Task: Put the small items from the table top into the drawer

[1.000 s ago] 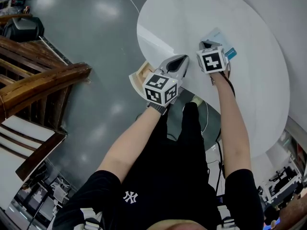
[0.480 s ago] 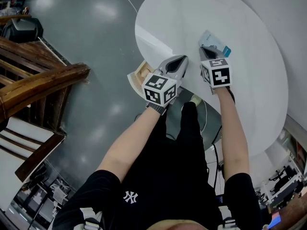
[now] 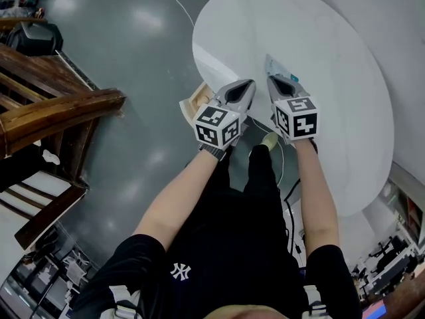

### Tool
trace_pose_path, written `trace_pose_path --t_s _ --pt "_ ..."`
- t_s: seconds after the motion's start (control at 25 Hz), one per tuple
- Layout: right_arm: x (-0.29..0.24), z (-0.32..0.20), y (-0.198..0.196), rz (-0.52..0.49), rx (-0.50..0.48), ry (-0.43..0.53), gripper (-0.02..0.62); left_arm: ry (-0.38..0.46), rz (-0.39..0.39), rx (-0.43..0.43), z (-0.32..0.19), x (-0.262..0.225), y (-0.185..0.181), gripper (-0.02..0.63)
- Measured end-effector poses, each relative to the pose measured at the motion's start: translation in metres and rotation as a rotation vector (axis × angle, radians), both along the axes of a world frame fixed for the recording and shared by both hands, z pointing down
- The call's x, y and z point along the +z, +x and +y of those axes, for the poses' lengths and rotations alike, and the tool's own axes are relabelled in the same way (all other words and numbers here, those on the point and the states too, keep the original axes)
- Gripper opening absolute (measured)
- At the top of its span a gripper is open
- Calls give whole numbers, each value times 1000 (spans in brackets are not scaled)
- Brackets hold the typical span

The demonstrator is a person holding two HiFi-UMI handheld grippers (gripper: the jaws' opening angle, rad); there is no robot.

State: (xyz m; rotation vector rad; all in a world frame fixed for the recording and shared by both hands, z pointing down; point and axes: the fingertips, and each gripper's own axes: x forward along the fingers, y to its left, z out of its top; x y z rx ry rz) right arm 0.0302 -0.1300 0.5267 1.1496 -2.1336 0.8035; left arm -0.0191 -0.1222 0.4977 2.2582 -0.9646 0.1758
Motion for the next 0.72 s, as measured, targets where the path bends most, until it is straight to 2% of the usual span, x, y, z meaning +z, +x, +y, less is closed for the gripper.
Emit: trace_pose_path --t_s 0.72 --pt "14 74 -133 -47 -145 -43 23 -7 -39 -135 51 8 -113 0"
